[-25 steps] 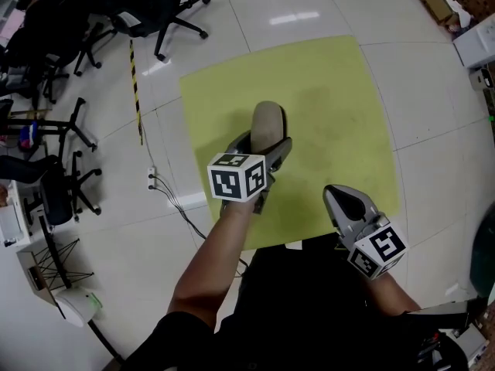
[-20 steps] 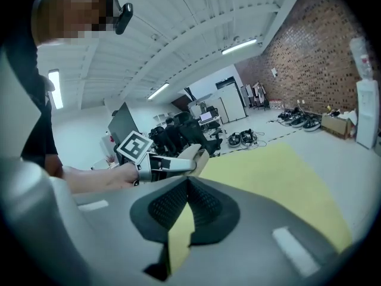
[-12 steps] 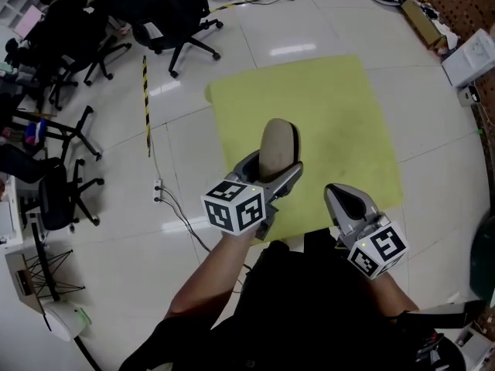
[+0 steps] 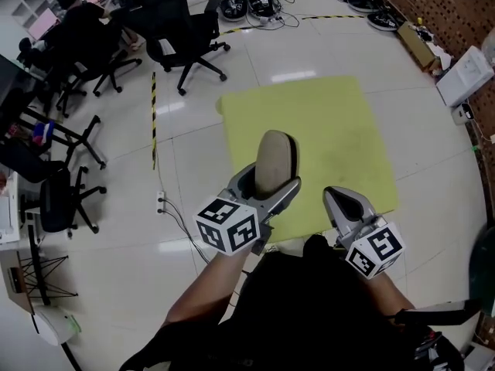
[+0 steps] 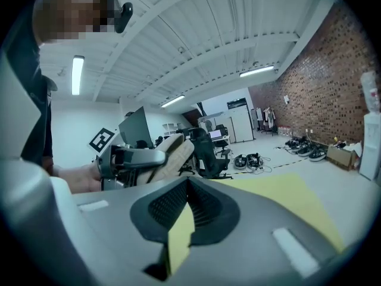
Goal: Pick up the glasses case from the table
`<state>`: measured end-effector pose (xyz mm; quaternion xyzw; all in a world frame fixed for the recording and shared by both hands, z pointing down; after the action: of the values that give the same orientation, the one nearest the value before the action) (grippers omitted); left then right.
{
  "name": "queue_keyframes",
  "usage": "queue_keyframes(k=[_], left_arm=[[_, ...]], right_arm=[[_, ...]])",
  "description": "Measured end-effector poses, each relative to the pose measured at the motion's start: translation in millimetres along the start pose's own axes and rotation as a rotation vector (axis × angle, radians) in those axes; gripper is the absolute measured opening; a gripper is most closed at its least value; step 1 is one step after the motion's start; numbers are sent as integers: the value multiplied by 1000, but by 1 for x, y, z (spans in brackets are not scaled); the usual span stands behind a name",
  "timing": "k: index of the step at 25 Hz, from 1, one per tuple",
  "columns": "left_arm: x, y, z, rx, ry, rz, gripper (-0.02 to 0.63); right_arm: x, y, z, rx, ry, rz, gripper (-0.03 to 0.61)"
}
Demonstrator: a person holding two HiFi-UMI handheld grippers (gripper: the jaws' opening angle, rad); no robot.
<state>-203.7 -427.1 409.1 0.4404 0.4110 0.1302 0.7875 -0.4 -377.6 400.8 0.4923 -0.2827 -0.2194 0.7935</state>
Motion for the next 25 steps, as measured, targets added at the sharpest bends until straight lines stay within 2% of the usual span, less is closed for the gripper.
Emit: queue_keyframes(k=[5,14,20,25], left_arm=[[24,-7,-20,38,21,43,387],[42,-15,-43,78,-7,88,385],[46,-14,-48,84,19,99,385],[53,-4,-45,83,10,90,385]], right_arm=[[0,1,-1,36,-22,41,3],[-6,-15,-8,87,-34,-11,3],[-10,-11,-17,89,-7,-23,3],[-6,-5,-28,74,-9,-26,3]])
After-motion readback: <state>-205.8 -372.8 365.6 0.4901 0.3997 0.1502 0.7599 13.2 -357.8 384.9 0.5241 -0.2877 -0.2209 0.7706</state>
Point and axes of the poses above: the fingertips, and each gripper's own axes: z forward along the fingers, x to its right, y out of its underside, the point moved 8 cm from there along -z, backward along the fingers, and after that the axes turned 6 degrees about -x, right-handed, at the moved point
